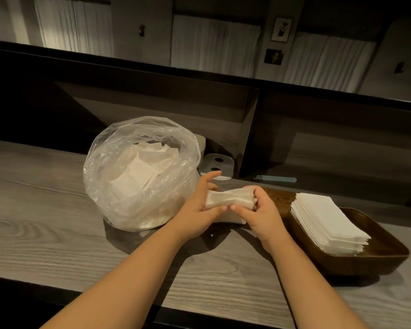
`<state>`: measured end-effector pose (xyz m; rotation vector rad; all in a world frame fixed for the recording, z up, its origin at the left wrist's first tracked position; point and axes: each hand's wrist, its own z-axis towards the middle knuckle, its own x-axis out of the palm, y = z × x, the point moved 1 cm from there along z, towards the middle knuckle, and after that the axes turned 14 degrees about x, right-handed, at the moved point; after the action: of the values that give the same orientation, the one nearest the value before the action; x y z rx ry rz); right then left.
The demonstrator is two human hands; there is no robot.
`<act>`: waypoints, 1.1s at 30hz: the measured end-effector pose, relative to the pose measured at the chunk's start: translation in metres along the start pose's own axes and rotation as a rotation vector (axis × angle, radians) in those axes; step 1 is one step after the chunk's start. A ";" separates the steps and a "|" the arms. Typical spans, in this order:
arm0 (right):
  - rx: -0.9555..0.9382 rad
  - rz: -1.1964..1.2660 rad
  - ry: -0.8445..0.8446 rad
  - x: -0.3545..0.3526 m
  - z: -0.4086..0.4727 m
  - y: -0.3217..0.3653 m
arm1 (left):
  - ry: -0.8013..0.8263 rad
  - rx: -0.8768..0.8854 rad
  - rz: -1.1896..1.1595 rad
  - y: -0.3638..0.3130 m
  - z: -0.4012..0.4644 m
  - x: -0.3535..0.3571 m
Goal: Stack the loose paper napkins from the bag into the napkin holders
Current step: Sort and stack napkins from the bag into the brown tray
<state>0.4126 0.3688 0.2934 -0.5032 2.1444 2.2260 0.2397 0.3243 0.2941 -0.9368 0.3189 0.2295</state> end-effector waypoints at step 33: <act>0.093 0.067 0.054 0.000 0.004 0.000 | -0.083 0.064 0.149 0.015 0.001 -0.007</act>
<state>0.4120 0.3725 0.2939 -0.5007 2.3119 2.1560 0.2286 0.3328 0.2858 -0.8386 0.3178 0.3919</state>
